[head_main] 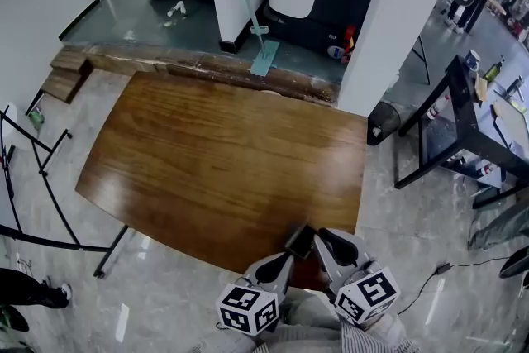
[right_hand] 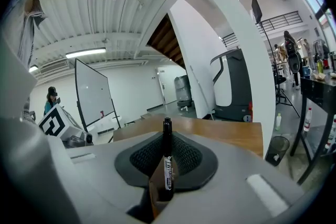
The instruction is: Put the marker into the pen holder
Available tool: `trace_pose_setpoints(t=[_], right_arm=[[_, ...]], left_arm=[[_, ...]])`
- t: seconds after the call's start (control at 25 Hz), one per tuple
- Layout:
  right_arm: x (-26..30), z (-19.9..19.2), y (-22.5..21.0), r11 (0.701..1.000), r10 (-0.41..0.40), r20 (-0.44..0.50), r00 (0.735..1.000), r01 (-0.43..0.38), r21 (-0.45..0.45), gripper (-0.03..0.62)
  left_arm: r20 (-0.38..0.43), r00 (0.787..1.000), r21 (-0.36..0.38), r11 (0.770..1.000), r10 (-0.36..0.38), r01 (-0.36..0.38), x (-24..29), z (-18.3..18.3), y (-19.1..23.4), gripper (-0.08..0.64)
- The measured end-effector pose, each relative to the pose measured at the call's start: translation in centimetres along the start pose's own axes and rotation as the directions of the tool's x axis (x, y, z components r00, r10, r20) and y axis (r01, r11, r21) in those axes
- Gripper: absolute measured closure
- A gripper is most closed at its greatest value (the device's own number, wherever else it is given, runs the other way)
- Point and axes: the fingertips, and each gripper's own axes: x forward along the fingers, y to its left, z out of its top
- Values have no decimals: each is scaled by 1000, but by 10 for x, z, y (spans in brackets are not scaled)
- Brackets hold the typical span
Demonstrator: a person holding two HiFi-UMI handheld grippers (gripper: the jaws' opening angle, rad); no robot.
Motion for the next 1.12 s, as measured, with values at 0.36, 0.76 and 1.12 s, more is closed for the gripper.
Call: trace_pose_setpoints(t=[0.36, 0.76, 1.12], right_arm=[[21, -32, -8, 999, -2, -68, 998, 5, 42, 551], [32, -71, -12, 996, 19, -136, 991, -7, 89, 551], [38, -93, -7, 995, 40, -190, 981, -23, 93, 551]], left_arm=[[-46, 999, -56, 998, 11, -14, 9, -14, 15, 552], [-66, 997, -107, 993, 37, -44, 16, -28, 29, 552], [-74, 996, -131, 990, 50, -59, 17, -37, 35, 552]])
